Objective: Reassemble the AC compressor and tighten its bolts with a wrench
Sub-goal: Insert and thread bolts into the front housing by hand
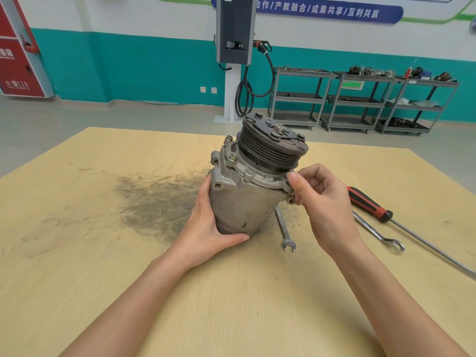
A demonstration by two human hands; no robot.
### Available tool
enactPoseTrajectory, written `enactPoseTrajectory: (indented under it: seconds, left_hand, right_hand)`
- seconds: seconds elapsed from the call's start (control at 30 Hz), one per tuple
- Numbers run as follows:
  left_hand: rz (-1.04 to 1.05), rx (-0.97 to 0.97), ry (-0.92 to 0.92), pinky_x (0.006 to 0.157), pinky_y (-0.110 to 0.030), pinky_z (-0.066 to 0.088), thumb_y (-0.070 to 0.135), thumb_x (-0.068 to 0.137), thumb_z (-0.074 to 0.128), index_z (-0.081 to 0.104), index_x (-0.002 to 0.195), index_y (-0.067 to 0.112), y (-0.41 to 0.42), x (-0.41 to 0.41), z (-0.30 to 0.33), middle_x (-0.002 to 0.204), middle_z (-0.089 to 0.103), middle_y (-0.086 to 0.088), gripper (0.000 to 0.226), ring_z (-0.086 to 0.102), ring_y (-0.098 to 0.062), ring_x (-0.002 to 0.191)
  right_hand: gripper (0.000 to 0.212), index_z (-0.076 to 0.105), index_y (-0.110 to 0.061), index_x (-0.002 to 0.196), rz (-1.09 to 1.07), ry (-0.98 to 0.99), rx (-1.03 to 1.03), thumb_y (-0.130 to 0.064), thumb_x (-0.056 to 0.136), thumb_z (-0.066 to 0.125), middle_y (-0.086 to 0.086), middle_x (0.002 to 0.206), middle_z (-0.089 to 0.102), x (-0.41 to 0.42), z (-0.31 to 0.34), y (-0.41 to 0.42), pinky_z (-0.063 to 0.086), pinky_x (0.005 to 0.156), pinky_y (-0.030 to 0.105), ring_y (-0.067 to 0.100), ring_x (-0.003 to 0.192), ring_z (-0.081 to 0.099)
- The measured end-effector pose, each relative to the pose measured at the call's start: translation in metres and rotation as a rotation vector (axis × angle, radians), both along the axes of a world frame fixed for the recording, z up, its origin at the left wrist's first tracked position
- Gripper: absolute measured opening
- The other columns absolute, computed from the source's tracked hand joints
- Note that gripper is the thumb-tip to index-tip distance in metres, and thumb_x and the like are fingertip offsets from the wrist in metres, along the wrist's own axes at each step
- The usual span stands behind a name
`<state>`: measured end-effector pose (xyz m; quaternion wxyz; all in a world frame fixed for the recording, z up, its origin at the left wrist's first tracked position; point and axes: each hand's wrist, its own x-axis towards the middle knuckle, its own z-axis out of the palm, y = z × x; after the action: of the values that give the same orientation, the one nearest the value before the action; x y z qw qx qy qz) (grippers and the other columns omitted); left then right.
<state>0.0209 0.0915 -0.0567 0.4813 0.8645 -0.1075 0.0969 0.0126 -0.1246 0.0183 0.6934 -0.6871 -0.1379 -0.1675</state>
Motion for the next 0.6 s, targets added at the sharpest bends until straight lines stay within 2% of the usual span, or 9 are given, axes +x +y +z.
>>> enactPoseTrajectory:
  seconds: [0.1,0.2,0.3,0.4,0.5,0.57,0.6]
  left_hand:
    - [0.000,-0.007,0.011,0.115,-0.033,0.034,0.064,0.050,0.083,0.010,0.141,0.037,0.0004,0.0002,-0.0002,0.153,0.029,0.009,0.119,0.033,-0.003,0.138]
    - [0.003,-0.009,0.014,0.115,-0.033,0.034,0.064,0.049,0.083,0.010,0.142,0.035,0.0001,0.0000,0.0002,0.153,0.029,0.010,0.121,0.032,-0.002,0.137]
    - [0.005,-0.010,0.017,0.115,-0.037,0.035,0.064,0.050,0.083,0.009,0.143,0.031,0.0000,-0.0003,0.0003,0.153,0.030,0.010,0.123,0.032,-0.002,0.138]
    - [-0.002,-0.011,0.018,0.116,-0.038,0.034,0.065,0.050,0.083,0.009,0.143,0.036,0.0003,-0.0006,0.0008,0.154,0.028,0.009,0.122,0.032,-0.004,0.140]
    - [0.001,-0.006,0.021,0.116,-0.037,0.033,0.065,0.049,0.082,0.009,0.142,0.039,0.0002,-0.0010,0.0012,0.154,0.028,0.009,0.121,0.032,-0.004,0.139]
    - [0.002,-0.006,0.021,0.116,-0.036,0.034,0.064,0.050,0.083,0.008,0.143,0.036,0.0001,-0.0012,0.0014,0.154,0.028,0.009,0.123,0.032,-0.004,0.139]
    - [0.000,-0.007,0.020,0.116,-0.036,0.033,0.064,0.050,0.083,0.007,0.144,0.035,-0.0002,-0.0013,0.0016,0.154,0.028,0.009,0.124,0.032,-0.004,0.139]
  right_hand:
    - [0.010,0.068,-0.016,0.094,0.101,-0.016,-0.012,-0.024,0.089,0.066,-0.009,0.068,0.061,-0.0003,-0.0024,-0.0062,0.045,0.066,0.020,0.009,0.066,0.051]
    - [0.005,0.066,-0.015,0.085,0.073,0.007,-0.004,-0.018,0.090,0.067,-0.005,0.072,0.064,0.0012,-0.0026,-0.0030,0.044,0.066,0.022,0.009,0.068,0.054]
    - [0.021,0.058,-0.015,0.075,-0.038,0.027,0.014,-0.024,0.081,0.076,0.006,0.072,0.061,0.0030,-0.0020,0.0031,0.046,0.064,0.028,0.016,0.069,0.052]
    - [0.019,0.064,-0.017,0.085,0.029,0.017,0.022,-0.032,0.081,0.075,-0.005,0.071,0.063,0.0008,-0.0029,-0.0008,0.046,0.064,0.023,0.008,0.068,0.053]
    - [0.010,0.069,-0.017,0.095,0.131,-0.007,0.004,-0.022,0.089,0.062,-0.010,0.077,0.066,-0.0014,-0.0040,-0.0044,0.044,0.067,0.019,0.006,0.070,0.054]
    - [0.005,0.066,-0.018,0.087,0.095,0.001,0.011,-0.015,0.091,0.065,-0.007,0.078,0.067,-0.0008,-0.0043,-0.0015,0.045,0.066,0.019,0.006,0.072,0.057]
    - [0.011,0.063,-0.018,0.080,0.047,0.013,0.018,-0.014,0.090,0.068,-0.002,0.077,0.066,0.0002,-0.0044,0.0010,0.045,0.066,0.020,0.008,0.071,0.056]
